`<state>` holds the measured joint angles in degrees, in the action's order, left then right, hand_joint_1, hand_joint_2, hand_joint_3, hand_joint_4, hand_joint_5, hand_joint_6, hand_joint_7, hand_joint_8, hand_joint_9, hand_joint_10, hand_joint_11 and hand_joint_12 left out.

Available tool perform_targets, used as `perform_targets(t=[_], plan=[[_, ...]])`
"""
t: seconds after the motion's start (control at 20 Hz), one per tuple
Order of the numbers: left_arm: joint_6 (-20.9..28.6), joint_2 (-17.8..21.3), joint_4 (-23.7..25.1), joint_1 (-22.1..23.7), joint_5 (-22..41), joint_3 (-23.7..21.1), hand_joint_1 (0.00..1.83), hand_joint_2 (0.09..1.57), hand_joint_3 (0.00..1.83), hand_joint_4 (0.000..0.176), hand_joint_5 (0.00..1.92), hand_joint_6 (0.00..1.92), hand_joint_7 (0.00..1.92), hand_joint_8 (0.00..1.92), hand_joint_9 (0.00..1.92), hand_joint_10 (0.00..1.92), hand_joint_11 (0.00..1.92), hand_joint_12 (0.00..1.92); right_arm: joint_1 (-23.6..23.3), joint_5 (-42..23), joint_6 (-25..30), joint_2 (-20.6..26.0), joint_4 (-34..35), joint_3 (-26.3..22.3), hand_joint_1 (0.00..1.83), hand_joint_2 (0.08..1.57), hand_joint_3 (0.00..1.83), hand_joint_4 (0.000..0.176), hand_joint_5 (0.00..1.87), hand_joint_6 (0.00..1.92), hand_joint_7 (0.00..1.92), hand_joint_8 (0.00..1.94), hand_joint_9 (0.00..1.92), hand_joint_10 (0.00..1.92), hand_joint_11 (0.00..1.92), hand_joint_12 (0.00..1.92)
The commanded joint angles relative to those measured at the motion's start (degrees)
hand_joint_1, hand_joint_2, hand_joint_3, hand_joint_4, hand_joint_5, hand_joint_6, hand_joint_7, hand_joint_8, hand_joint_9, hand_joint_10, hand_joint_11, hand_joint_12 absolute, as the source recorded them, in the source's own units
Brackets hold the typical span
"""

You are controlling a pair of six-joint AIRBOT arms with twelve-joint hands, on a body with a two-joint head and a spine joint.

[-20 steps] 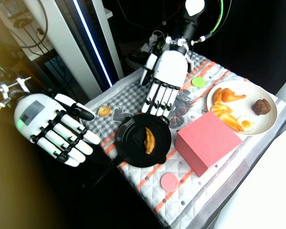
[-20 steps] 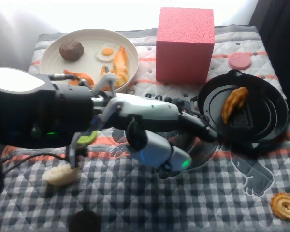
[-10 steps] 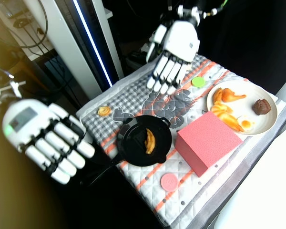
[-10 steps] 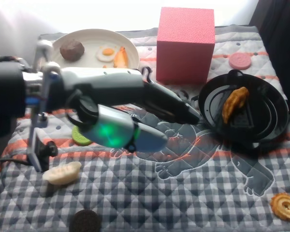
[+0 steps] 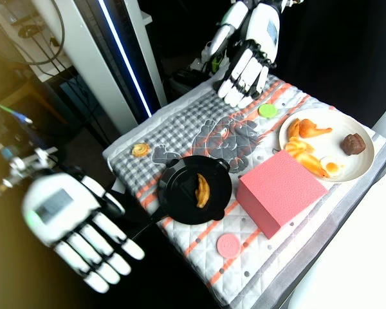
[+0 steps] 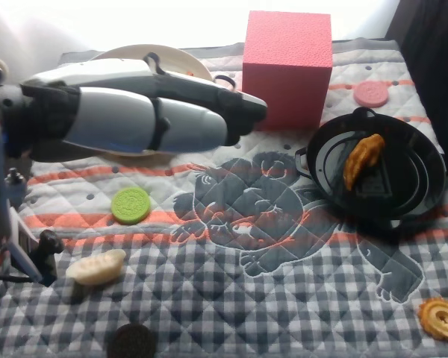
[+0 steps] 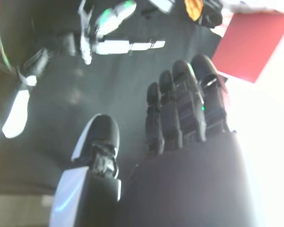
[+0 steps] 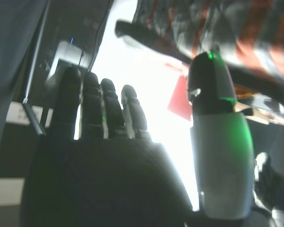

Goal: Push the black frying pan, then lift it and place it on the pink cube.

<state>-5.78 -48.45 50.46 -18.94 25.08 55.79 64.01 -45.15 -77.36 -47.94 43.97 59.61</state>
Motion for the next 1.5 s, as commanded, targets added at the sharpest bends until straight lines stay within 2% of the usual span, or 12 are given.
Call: perform_targets(t=[0.0, 0.25, 0.3, 0.4, 0.45, 0.5, 0.55, 0.6, 0.7, 0.75, 0.8, 1.45], plan=[[0.4, 0.5, -2.7, 0.1, 5.1, -0.4, 0.38, 1.42, 0.0, 0.0, 0.45, 0.03, 0.41, 0.01, 0.42, 0.1, 0.0, 0.88, -1.2, -2.9, -0.7, -0.5, -0.2, 1.3, 0.84, 1.13, 0.0, 0.047, 0.0, 0.0, 0.0, 0.0, 0.0, 0.0, 0.0, 0.18], [0.4, 0.6, -3.8, -1.1, 5.4, -0.5, 0.29, 1.44, 0.0, 0.0, 0.45, 0.03, 0.45, 0.02, 0.42, 0.13, 0.0, 0.98, -4.5, 2.9, -1.1, -5.6, 0.9, 7.1, 0.95, 1.14, 0.0, 0.047, 0.02, 0.0, 0.0, 0.0, 0.0, 0.0, 0.0, 0.16], [0.4, 0.6, -4.1, -1.4, 5.6, -0.5, 0.3, 1.44, 0.0, 0.0, 0.47, 0.03, 0.46, 0.02, 0.43, 0.14, 0.0, 1.0, -5.1, 3.8, -1.1, -6.5, 1.0, 8.0, 0.9, 1.16, 0.0, 0.061, 0.05, 0.01, 0.01, 0.0, 0.02, 0.01, 0.0, 0.35], [0.4, 0.6, -5.4, -2.3, 5.7, -0.5, 0.24, 1.46, 0.0, 0.0, 0.44, 0.02, 0.46, 0.01, 0.41, 0.15, 0.0, 0.95, -6.1, 5.7, -1.1, -8.8, 1.4, 10.5, 0.84, 1.2, 0.01, 0.032, 0.25, 0.09, 0.27, 0.06, 0.22, 0.08, 0.0, 0.9], [0.4, 0.6, -5.9, -2.7, 5.9, -0.5, 0.24, 1.46, 0.0, 0.0, 0.44, 0.02, 0.46, 0.01, 0.41, 0.15, 0.0, 0.95, -6.5, 6.3, -1.1, -9.5, 1.5, 11.1, 0.84, 1.2, 0.01, 0.032, 0.25, 0.09, 0.27, 0.06, 0.22, 0.08, 0.0, 0.9], [0.4, 0.6, -7.3, -3.4, 6.3, -0.4, 0.22, 1.47, 0.01, 0.0, 0.45, 0.02, 0.45, 0.01, 0.4, 0.15, 0.0, 0.92, -7.0, 7.2, -1.1, -10.7, 1.6, 12.2, 0.86, 1.22, 0.0, 0.031, 0.21, 1.03, 0.6, 0.17, 0.29, 0.68, 0.0, 1.39], [0.4, 0.6, -8.0, -3.7, 6.5, -0.4, 0.22, 1.47, 0.01, 0.0, 0.45, 0.02, 0.45, 0.01, 0.4, 0.15, 0.0, 0.92, -7.3, 7.3, -1.1, -11.2, 1.6, 12.6, 0.86, 1.22, 0.0, 0.031, 0.21, 1.03, 0.6, 0.17, 0.29, 0.68, 0.0, 1.39], [0.4, 0.6, -8.6, -3.8, 6.6, -0.4, 0.2, 1.48, 0.0, 0.0, 0.43, 0.01, 0.43, 0.0, 0.39, 0.14, 0.0, 0.88, -7.6, 7.3, -1.1, -11.6, 1.6, 12.9, 1.09, 1.31, 0.0, 0.002, 0.54, 1.64, 0.72, 1.44, 0.53, 1.75, 0.44, 1.9], [0.4, 0.5, -9.4, -4.2, 6.6, -0.3, 0.22, 1.48, 0.0, 0.0, 0.45, 0.01, 0.45, 0.01, 0.4, 0.15, 0.0, 0.93, -8.2, 7.3, -1.1, -12.1, 1.6, 13.2, 1.08, 1.33, 0.01, 0.014, 0.54, 1.71, 0.67, 1.55, 0.67, 1.89, 0.68, 1.92], [0.4, 0.5, -9.8, -4.7, 6.6, -0.3, 0.27, 1.47, 0.0, 0.0, 0.45, 0.01, 0.44, 0.0, 0.4, 0.16, 0.0, 0.9, -8.5, 7.3, -1.1, -12.4, 1.6, 13.3, 1.41, 1.26, 0.0, 0.017, 1.17, 1.91, 1.38, 1.93, 1.48, 1.92, 1.5, 1.92], [0.4, 0.5, -10.6, -5.1, 6.7, -0.2, 0.24, 1.49, 0.0, 0.0, 0.43, 0.0, 0.41, 0.0, 0.37, 0.15, 0.0, 0.81, -8.5, 6.5, -1.1, -12.4, 1.6, 13.2, 1.5, 1.26, 0.0, 0.0, 1.35, 1.92, 1.56, 1.94, 1.65, 1.92, 1.67, 1.92], [0.4, 0.5, -18.8, -9.1, 9.1, 0.2, 0.37, 1.46, 0.0, 0.0, 0.46, 0.01, 0.43, 0.01, 0.42, 0.1, 0.0, 0.86, -0.5, -31.0, 11.0, -4.4, -8.2, -2.3, 1.3, 1.38, 0.01, 0.0, 1.25, 1.92, 1.53, 1.94, 1.66, 1.92, 1.67, 1.92]])
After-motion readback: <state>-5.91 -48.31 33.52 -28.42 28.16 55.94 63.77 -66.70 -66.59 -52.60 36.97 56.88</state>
